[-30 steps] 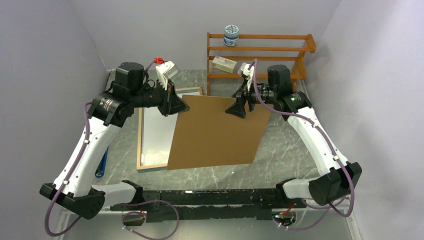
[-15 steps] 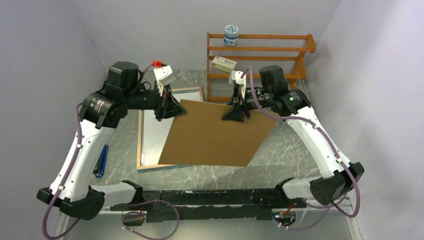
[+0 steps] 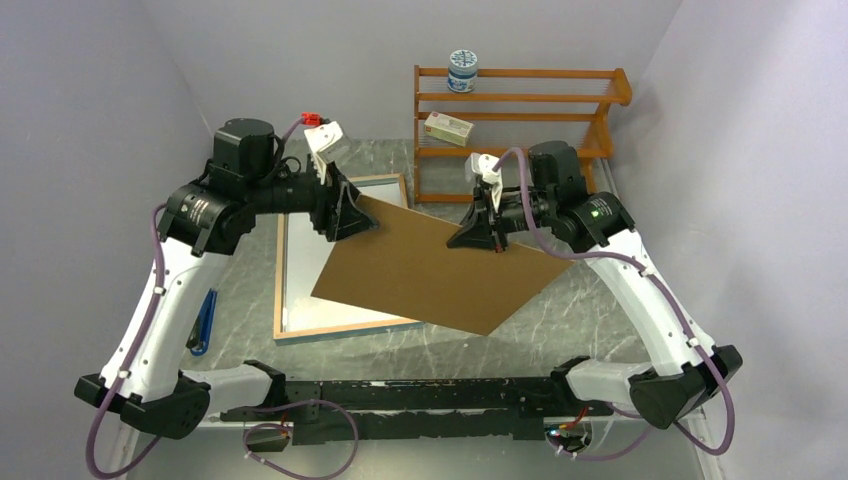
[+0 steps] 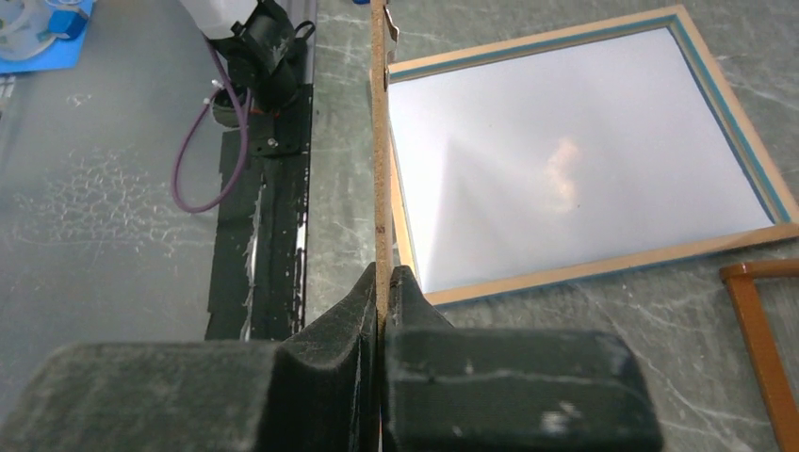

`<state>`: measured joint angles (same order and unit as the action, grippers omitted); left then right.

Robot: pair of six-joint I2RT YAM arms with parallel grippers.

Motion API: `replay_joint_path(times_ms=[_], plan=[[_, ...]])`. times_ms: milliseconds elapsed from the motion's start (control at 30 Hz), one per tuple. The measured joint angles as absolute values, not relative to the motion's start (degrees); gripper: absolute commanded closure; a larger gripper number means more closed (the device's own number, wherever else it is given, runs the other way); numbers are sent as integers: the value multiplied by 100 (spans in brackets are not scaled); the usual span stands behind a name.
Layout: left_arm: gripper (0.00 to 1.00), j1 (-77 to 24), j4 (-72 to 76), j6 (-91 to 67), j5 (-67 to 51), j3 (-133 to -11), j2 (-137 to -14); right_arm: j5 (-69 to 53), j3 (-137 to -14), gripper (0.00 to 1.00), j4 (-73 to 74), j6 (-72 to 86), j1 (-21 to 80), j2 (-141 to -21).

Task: Put the photo into the frame
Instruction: Turn over the photo frame item at the center of the board.

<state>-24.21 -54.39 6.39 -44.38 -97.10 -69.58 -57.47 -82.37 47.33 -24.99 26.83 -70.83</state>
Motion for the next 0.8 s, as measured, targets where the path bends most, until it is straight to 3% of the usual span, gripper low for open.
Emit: replay_joint_path(times_ms=[67,100,500,800], plan=[[8,-2427,-5288,432,-4322,-9708,-6960,-5747,-8121,100,4525,-2403,2711,-7006],[6,-2436,-5218,327,-4257,-9710,-6958,-5749,-8047,100,4397,-2329,2711,-6952],[6,-2484,-4716,-1498,-2370,-9778,-6814,-5586,-7301,100,3103,-1315,2694,-6455],[6,-2477,-4150,-2185,-1186,-9996,-5843,-5264,-6709,100,2150,-456,2731,-5999]])
